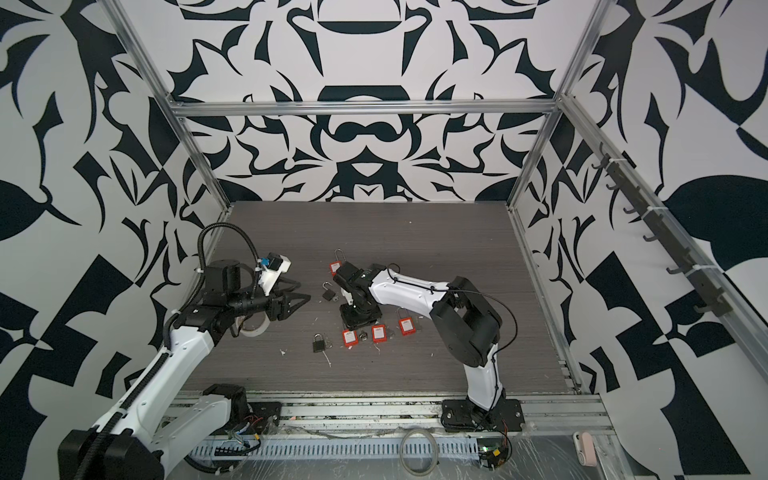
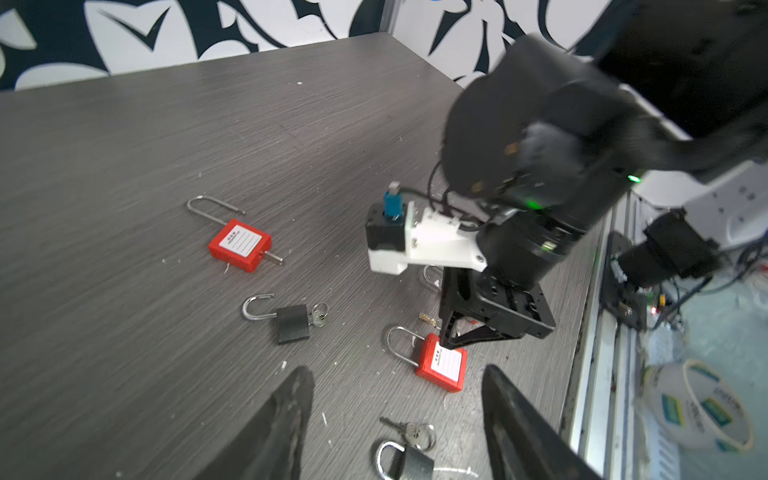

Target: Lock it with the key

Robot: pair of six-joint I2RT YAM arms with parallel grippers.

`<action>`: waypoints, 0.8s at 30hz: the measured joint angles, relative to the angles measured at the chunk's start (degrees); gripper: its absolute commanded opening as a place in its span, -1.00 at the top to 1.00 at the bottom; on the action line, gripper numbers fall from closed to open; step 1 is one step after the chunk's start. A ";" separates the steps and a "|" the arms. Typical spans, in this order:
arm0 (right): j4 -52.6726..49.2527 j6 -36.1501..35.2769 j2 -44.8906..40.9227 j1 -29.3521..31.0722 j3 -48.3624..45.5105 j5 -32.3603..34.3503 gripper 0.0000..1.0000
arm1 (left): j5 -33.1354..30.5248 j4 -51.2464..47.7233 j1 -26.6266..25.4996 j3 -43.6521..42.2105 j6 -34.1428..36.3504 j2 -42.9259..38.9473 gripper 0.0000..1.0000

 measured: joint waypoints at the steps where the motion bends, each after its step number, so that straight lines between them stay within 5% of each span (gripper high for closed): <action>1: 1.64 -1.88 -1.22 0.00 -0.42 1.68 -0.01 | -0.68 0.59 0.00 -0.04 -1.99 0.22 -0.27; 7: 12.37 -12.57 -4.70 -0.02 -1.36 6.88 -0.23 | -4.98 1.92 0.00 0.61 -9.68 3.17 -0.27; 13: 13.20 -19.87 6.60 0.00 8.81 7.67 -0.28 | -9.55 1.51 0.02 2.23 -14.53 4.46 -0.18; 24: 14.93 -27.26 14.40 0.00 11.76 5.44 -0.29 | -20.46 2.56 0.26 2.16 -17.64 -2.84 -0.30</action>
